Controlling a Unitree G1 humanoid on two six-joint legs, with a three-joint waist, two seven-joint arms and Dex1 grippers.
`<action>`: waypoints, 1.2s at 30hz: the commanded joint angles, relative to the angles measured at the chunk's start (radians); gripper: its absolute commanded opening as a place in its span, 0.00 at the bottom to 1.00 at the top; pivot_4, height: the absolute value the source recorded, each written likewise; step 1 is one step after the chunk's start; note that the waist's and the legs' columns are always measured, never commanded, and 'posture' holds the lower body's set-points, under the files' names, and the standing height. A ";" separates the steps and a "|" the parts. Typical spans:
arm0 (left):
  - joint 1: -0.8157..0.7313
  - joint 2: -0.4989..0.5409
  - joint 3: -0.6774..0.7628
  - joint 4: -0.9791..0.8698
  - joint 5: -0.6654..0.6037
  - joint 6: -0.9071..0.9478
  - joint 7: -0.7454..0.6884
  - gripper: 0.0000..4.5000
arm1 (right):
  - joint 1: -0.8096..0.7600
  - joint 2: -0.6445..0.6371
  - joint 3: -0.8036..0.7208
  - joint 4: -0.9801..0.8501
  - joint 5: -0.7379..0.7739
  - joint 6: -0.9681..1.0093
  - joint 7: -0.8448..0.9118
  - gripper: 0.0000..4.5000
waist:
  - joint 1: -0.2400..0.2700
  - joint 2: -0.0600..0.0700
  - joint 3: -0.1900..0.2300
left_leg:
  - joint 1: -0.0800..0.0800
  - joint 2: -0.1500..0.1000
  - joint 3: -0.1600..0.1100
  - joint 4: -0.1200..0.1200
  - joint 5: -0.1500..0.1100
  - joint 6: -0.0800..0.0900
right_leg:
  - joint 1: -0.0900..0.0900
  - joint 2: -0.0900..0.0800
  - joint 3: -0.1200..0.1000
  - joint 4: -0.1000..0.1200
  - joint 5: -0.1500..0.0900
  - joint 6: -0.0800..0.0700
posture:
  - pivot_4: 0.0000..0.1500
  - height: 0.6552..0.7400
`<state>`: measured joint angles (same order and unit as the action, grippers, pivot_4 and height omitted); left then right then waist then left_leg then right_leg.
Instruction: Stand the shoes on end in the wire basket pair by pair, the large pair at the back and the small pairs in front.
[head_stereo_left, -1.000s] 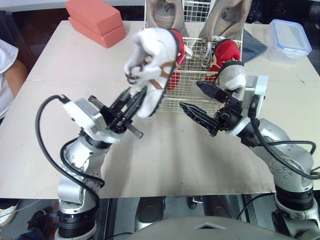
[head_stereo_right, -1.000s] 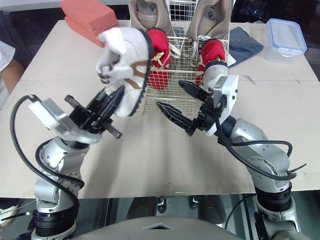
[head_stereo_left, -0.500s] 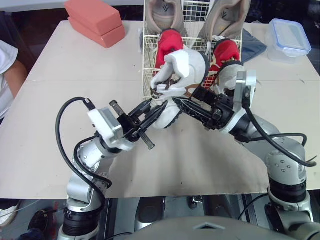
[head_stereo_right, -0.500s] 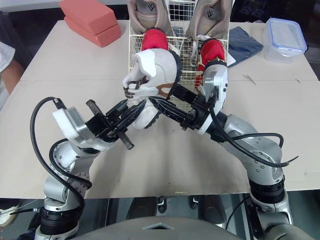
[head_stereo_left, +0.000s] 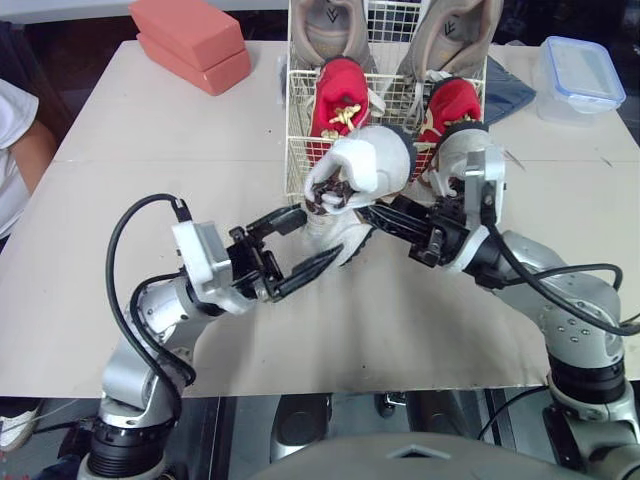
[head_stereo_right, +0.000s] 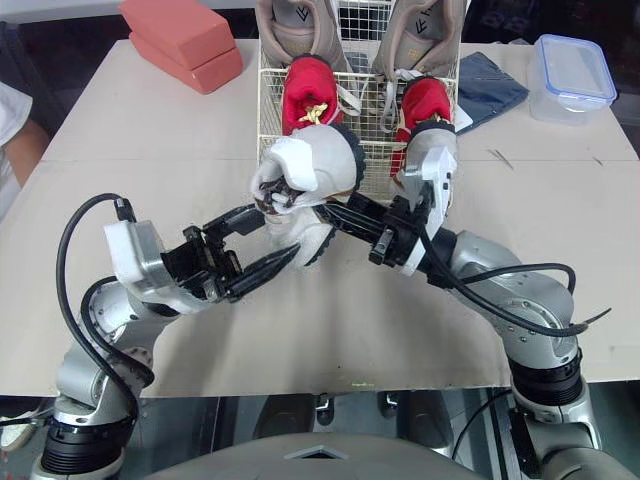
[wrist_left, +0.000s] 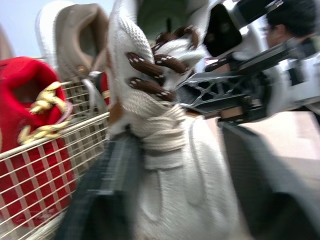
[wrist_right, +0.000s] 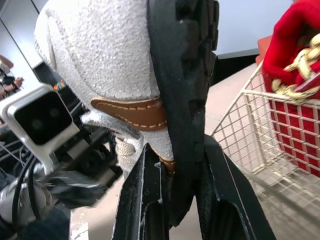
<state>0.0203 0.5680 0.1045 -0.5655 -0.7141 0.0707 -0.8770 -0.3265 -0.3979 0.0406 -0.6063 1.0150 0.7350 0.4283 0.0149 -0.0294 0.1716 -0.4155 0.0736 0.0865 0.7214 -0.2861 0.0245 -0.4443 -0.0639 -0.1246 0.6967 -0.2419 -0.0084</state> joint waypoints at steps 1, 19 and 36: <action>-0.068 0.042 0.076 -0.017 -0.097 0.041 -0.009 0.97 | 0.012 -0.035 -0.036 -0.018 -0.007 -0.030 0.060 0.00 | 0.001 0.000 0.000 | 0.000 0.000 0.000 0.000 0.000 0.000 | 0.000 0.000 0.000 0.000 0.000 0.000 | 1.00 0.36; -0.384 0.231 0.025 0.139 -0.200 0.350 -0.233 0.97 | 0.023 -0.101 0.037 -0.019 -0.173 -0.122 0.299 0.00 | 0.000 0.002 0.002 | 0.000 0.000 0.001 -0.001 0.000 -0.001 | -0.001 0.001 0.000 -0.001 0.000 0.001 | 1.00 0.36; -0.491 0.189 -0.083 0.190 -0.072 0.400 -0.267 0.97 | 0.053 -0.082 0.057 -0.025 -0.252 -0.157 0.320 0.00 | 0.000 0.002 0.002 | 0.000 -0.001 0.001 -0.001 0.003 -0.005 | -0.001 0.001 0.001 -0.001 0.000 0.001 | 1.00 0.36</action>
<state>-0.4676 0.7486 0.0248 -0.3619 -0.8038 0.4753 -1.1345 -0.2660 -0.4894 0.1099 -0.5852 0.7453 0.6029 0.7454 0.0146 -0.0269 0.1734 -0.4159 0.0731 0.0876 0.7199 -0.2833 0.0198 -0.4454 -0.0627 -0.1235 0.6956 -0.2422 -0.0076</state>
